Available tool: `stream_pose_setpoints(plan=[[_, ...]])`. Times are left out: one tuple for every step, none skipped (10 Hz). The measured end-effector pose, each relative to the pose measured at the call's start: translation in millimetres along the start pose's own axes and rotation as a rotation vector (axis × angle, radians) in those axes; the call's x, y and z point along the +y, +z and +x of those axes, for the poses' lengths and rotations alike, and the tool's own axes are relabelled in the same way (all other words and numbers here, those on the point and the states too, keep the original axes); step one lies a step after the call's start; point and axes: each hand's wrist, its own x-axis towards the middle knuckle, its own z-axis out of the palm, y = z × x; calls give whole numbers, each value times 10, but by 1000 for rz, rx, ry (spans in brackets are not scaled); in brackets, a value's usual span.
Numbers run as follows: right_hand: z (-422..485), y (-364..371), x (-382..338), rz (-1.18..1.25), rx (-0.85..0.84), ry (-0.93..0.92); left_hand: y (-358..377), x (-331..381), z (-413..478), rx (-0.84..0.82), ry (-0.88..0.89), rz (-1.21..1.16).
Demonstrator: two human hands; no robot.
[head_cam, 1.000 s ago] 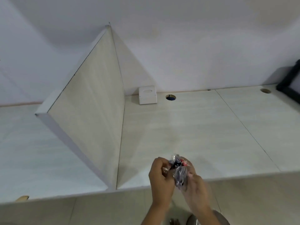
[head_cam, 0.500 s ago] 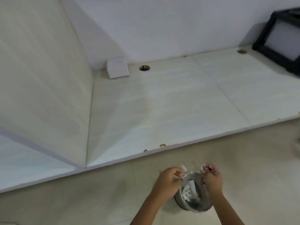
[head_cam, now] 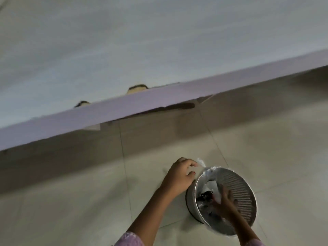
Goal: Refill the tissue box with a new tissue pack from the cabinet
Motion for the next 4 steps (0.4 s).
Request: stream_pose_setpoints(plan=[[-262,-97,-121,53,149,-160,15,9,-52,24,26,0],[-916,-535,-570,258,324,-282,-123,346,-339,65,80,-53],[-1796,-1081,-1141,422,379,-422,-412,847,-755,137,100,-174],[-2668,-1511,-1698,562,369,-534,-790,1332,-1271,251,122,-290]])
